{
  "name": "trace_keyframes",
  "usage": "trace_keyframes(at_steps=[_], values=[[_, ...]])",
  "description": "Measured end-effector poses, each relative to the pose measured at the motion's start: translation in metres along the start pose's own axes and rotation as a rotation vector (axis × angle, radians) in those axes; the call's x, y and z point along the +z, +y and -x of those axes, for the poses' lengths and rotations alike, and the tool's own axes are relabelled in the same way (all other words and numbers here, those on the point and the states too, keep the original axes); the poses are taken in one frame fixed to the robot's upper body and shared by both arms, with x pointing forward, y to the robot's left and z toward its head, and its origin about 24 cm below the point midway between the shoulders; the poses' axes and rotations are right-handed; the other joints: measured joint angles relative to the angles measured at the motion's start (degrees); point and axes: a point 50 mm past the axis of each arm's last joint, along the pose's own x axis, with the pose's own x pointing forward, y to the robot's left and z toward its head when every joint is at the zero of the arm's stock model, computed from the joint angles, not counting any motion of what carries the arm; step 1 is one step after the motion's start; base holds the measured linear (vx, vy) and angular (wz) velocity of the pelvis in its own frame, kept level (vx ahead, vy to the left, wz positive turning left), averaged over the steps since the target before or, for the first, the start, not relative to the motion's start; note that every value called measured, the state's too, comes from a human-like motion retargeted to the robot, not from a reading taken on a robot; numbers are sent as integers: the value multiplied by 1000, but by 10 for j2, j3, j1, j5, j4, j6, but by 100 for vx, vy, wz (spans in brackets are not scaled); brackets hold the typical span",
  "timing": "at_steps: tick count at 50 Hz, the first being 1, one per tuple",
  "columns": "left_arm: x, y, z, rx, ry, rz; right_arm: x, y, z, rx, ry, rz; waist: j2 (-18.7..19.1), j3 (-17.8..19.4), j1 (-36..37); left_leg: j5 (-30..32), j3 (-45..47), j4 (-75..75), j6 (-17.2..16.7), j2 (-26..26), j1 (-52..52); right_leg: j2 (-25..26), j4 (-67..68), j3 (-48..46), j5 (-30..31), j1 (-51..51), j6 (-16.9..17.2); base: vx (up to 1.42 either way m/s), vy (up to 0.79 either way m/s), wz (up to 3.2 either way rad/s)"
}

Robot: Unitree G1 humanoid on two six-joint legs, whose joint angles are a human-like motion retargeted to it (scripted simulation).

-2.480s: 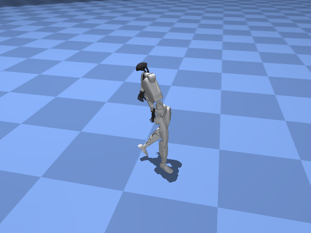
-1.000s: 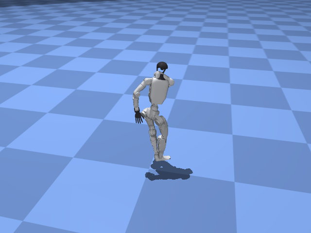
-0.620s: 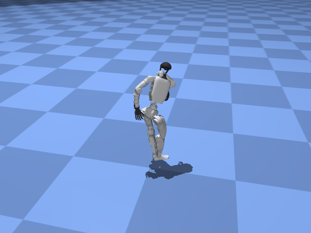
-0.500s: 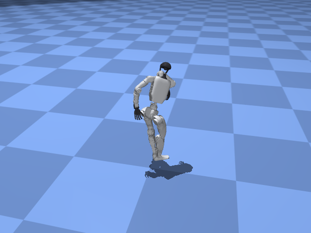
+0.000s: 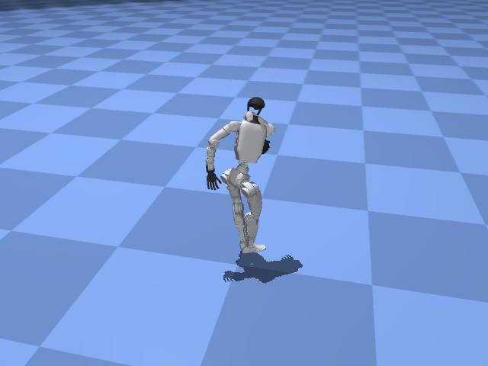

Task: In place motions

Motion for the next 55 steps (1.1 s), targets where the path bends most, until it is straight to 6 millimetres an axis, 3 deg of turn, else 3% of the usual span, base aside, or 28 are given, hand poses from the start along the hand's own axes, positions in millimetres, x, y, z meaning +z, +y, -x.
trace_keyframes(at_steps=[55], values=[[-11,2,12,17,23,-5,-5,0,1,17,26,-106,-33,9,14,-42,12,1,19,9,-26,-3,5,9,26,-31,-11,0,0,0]])
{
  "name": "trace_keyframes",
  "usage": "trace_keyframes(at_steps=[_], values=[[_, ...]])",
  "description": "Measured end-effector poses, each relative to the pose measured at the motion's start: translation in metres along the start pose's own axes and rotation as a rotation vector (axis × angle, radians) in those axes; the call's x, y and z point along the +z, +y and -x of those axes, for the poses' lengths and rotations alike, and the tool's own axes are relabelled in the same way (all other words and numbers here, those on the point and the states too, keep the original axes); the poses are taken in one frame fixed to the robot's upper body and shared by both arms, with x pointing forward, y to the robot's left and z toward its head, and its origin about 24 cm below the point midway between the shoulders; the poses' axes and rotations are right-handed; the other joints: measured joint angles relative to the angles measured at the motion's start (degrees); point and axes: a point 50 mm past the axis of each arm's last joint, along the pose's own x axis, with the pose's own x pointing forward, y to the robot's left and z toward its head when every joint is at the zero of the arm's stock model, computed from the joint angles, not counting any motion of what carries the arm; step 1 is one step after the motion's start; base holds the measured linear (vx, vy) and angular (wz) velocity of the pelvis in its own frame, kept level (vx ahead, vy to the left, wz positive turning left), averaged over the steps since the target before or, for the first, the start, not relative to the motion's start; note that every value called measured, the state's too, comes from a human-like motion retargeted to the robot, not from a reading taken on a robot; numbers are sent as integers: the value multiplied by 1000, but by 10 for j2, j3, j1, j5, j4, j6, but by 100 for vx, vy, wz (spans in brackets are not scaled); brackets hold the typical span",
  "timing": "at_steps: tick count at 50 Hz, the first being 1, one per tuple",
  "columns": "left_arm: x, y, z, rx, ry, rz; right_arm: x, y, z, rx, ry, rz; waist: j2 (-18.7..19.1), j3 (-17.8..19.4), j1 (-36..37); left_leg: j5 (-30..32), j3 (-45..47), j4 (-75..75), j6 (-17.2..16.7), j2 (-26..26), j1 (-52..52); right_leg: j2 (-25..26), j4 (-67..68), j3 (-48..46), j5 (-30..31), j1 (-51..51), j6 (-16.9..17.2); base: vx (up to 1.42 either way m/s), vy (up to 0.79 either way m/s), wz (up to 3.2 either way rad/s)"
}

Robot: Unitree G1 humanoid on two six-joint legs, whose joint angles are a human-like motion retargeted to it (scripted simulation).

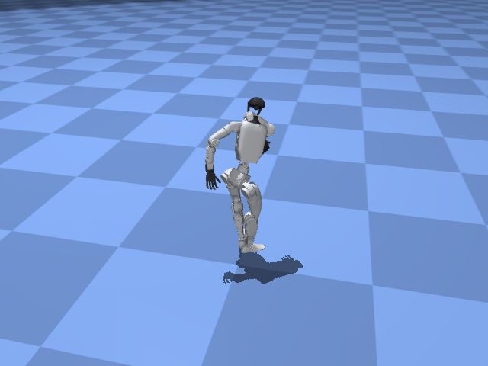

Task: In place motions

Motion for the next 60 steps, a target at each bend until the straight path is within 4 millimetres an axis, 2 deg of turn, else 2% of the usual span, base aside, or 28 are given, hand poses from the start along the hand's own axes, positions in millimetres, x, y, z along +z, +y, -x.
trace_keyframes(at_steps=[60], values=[[0,3,3,-5,-3,7,-7,1,0,20,76,-13,-6,1,5,-39,10,8,10,6,-15,-5,10,5,19,-19,-8,0,0,0]])
